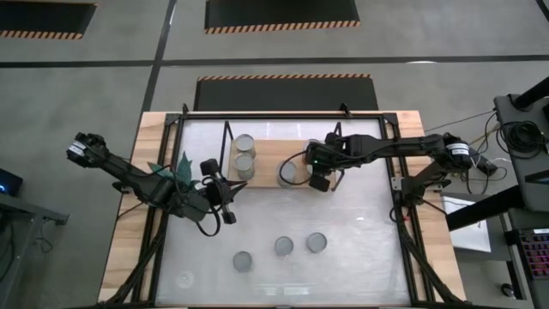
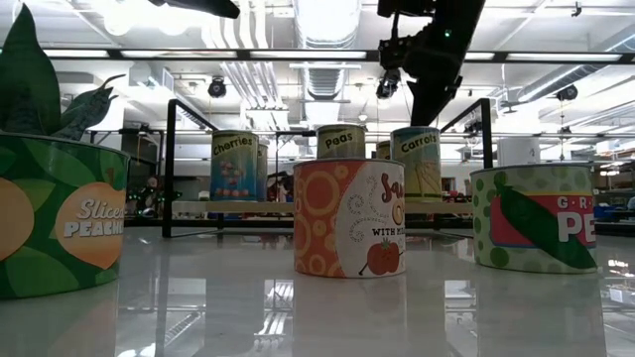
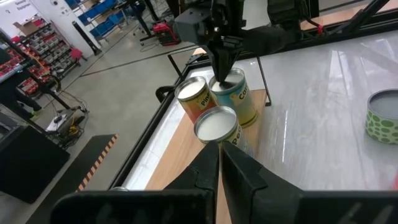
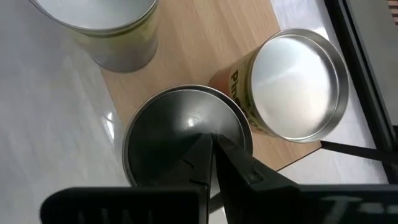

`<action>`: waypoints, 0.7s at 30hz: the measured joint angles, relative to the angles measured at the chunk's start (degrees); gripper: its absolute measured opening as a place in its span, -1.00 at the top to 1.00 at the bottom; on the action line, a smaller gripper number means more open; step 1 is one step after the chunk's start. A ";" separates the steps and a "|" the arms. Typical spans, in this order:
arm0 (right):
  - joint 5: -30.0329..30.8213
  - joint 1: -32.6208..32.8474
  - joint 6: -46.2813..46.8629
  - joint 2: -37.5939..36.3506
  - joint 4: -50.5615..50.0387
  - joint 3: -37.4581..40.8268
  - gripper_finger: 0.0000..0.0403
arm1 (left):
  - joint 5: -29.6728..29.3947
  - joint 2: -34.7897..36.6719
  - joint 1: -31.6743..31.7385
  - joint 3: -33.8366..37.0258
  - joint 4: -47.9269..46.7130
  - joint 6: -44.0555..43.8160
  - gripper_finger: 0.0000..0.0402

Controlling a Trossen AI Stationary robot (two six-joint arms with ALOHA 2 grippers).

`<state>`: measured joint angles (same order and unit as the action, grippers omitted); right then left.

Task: Pick and place cans onto a shelf
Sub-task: Put the large canned peas on the shelf

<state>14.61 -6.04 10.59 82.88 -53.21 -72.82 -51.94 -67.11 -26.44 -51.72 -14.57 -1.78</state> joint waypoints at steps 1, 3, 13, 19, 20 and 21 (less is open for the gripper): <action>0.11 0.00 -0.13 -0.01 0.00 0.00 0.94 | 0.00 0.00 0.00 0.00 0.00 0.00 1.00; 0.42 0.02 -0.26 -0.01 -0.27 -0.26 0.94 | 0.00 0.00 0.00 0.00 0.00 0.00 1.00; 0.48 1.54 -1.72 -0.48 0.18 -5.82 0.94 | 0.00 0.00 0.00 0.00 0.03 0.00 1.00; -0.02 3.81 -5.30 -0.39 10.81 -5.65 0.94 | 0.00 0.00 0.00 0.00 0.56 -0.02 1.00; -0.03 4.01 -6.04 -0.12 13.00 -5.30 0.94 | 0.00 0.00 0.00 0.00 0.57 0.00 1.00; -0.06 4.13 -7.14 0.47 15.11 -4.95 0.94 | 0.00 0.00 0.01 0.00 0.58 -0.02 1.00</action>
<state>14.55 -1.92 3.44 83.35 -38.10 -77.77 -51.94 -67.11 -26.43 -51.72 -14.00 -1.80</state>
